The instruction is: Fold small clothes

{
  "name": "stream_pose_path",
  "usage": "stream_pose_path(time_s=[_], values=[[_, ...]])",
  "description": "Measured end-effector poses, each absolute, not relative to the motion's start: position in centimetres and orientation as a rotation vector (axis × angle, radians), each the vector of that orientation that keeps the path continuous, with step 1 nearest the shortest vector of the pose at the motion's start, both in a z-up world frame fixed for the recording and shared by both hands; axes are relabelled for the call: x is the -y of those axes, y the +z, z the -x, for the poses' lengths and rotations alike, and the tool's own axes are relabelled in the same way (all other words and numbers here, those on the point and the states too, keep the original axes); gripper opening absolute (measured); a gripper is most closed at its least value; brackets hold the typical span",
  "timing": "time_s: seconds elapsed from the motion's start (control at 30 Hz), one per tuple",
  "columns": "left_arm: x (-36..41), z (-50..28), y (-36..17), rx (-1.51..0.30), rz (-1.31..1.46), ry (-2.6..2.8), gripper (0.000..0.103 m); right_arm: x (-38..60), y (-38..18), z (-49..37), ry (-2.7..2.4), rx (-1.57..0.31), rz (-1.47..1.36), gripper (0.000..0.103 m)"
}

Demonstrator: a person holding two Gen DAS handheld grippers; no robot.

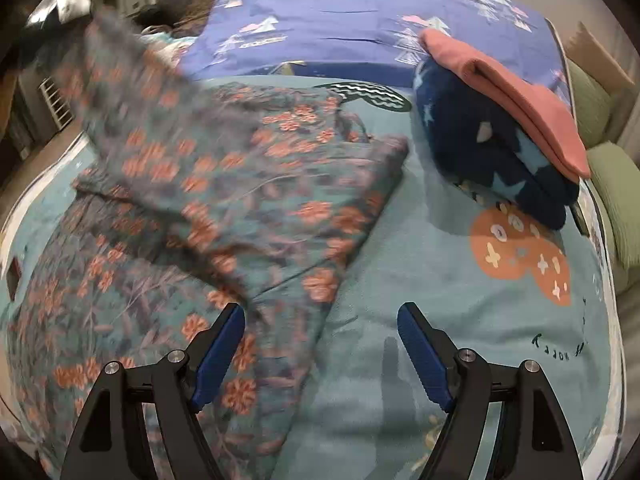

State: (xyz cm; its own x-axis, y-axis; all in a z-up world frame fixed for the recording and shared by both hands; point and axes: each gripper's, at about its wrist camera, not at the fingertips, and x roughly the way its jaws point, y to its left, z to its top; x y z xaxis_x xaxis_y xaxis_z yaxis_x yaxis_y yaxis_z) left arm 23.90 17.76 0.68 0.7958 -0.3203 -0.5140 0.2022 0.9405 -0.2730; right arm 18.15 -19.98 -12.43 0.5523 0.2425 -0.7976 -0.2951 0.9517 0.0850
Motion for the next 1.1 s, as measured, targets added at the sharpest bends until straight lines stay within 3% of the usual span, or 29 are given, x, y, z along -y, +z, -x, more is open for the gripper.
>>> stream_pose_path(time_s=[0.23, 0.37, 0.63, 0.7, 1.03, 1.07, 1.1], values=[[-22.3, -24.8, -8.1, -0.756, 0.290, -0.167, 0.007, 21.5, -12.5, -18.2, 0.309, -0.945, -0.025, 0.081], [-24.5, -24.3, -12.6, -0.851, 0.342, -0.104, 0.016, 23.5, -11.7, -18.7, 0.287, -0.930, -0.127, 0.081], [-25.8, -22.0, -12.8, -0.832, 0.375, -0.063, 0.032, 23.8, -10.5, -22.4, 0.264, -0.919, -0.216, 0.080], [-24.8, -22.1, -12.5, -0.829, 0.358, -0.089, 0.045, 24.2, -10.7, -24.6, 0.263, -0.932, -0.296, 0.075], [-24.3, -24.0, -16.9, -0.930, 0.373, -0.046, 0.049, 24.9, -14.6, -32.0, 0.366, -1.011, -0.585, 0.074], [-24.6, -24.3, -17.6, -0.936, 0.408, -0.055, 0.051, 24.0, -14.5, -32.1, 0.389, -1.006, -0.544, 0.066], [-24.7, -24.5, -17.9, -0.938, 0.430, -0.061, 0.052, 23.2, -14.5, -32.2, 0.405, -1.009, -0.497, 0.036]])
